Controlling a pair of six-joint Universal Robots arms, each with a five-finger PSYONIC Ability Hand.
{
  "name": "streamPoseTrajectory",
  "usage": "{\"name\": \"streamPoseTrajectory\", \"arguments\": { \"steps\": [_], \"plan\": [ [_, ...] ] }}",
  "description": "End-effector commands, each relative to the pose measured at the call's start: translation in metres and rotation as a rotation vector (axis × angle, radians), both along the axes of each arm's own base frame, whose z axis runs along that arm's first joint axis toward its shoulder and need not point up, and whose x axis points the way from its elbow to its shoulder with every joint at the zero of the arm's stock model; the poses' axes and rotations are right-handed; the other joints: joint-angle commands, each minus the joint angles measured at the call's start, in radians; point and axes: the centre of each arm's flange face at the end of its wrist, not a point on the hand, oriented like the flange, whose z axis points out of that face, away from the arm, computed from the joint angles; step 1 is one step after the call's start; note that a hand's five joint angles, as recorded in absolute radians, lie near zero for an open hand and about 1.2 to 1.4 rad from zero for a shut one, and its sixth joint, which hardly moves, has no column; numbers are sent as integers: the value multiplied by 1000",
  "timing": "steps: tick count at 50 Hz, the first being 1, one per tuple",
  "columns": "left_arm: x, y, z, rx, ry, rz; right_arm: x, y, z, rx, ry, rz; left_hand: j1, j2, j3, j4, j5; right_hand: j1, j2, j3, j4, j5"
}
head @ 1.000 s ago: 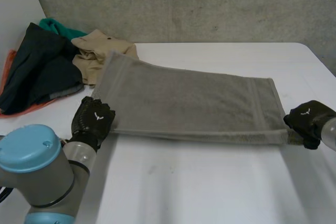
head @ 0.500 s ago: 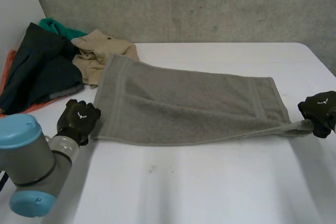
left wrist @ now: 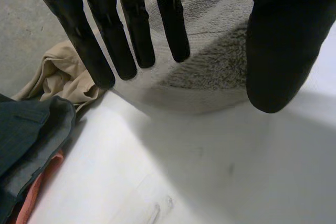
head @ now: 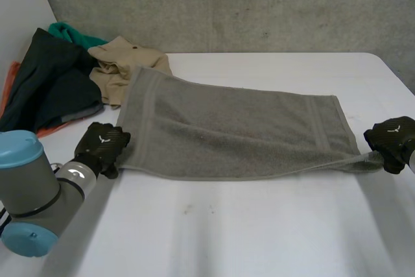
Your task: Fold the laundry.
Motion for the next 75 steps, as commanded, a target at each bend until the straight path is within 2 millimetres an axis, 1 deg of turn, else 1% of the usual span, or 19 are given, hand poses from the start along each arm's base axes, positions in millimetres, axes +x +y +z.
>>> {"name": "streamPoseTrajectory", "arguments": {
  "steps": [1,2,7,12,17,24,28,33,36,42,48,56,59,60,61,62,63,67,75],
  "plan": [
    [-6,-7,-6,2,-4,-7,0,0,-1,-4,1,-1,568,575,578,575,576,332,214,214,206,247],
    [-6,-8,-8,14,-7,-7,0,0,-1,-4,1,-1,752,759,762,759,760,332,214,214,206,247],
    [-5,-2,-5,52,-20,-2,-1,0,-1,1,2,-5,754,761,764,761,762,332,214,214,206,247],
    [3,16,35,50,-32,42,-3,6,-2,22,18,-3,754,761,764,761,762,332,214,214,206,247],
    [14,55,62,87,-73,55,-5,28,9,81,99,35,754,761,764,761,762,332,214,214,206,247],
    [31,117,59,327,-292,-24,-36,67,14,323,280,92,754,761,764,761,762,332,214,214,206,247],
    [29,123,56,345,-309,-46,-42,70,15,353,288,98,754,761,764,761,762,332,214,214,206,247],
    [23,103,59,238,-269,-32,-43,58,16,270,279,60,754,761,764,761,762,332,214,214,206,247],
    [17,74,54,168,-206,5,-41,46,17,193,265,38,754,761,764,761,762,332,214,214,206,247],
    [-9,31,52,86,-78,4,-21,0,11,39,214,38,754,761,764,761,762,332,214,214,206,247],
    [-30,-13,43,-8,-64,46,-15,-37,2,-22,211,-3,754,761,764,761,762,332,214,214,206,247],
    [-63,-72,27,-144,-69,146,12,-93,-15,-181,257,-10,754,761,764,761,762,332,214,214,206,247],
    [-74,-82,19,-167,-62,132,17,-108,-26,-212,263,-27,754,761,764,761,762,332,214,214,206,247],
    [-74,-82,19,-167,-62,132,21,-111,-29,-221,262,-28,754,761,764,761,762,66,-52,-53,-60,-19],
    [-84,-85,15,-188,-52,118,23,-113,-29,-232,262,-29,292,299,302,299,300,-228,-346,-346,-353,-313],
    [-88,-84,13,-197,-49,112,31,-117,-32,-268,268,-40,-224,-217,-214,-217,-216,-890,-1008,-1008,-1016,-975],
    [-93,-84,13,-209,-44,102,32,-119,-32,-281,269,-48,-468,-461,-458,-461,-460,-890,-1008,-1008,-1016,-975],
    [-103,-81,21,-269,-12,91,36,-126,-20,-390,237,-128,-468,-461,-458,-461,-460,-890,-1008,-1008,-1016,-975],
    [-87,-52,45,-260,-11,105,33,-81,30,-399,49,-70,-468,-461,-458,-461,-460,-890,-1008,-1008,-1016,-975]
  ]
}}
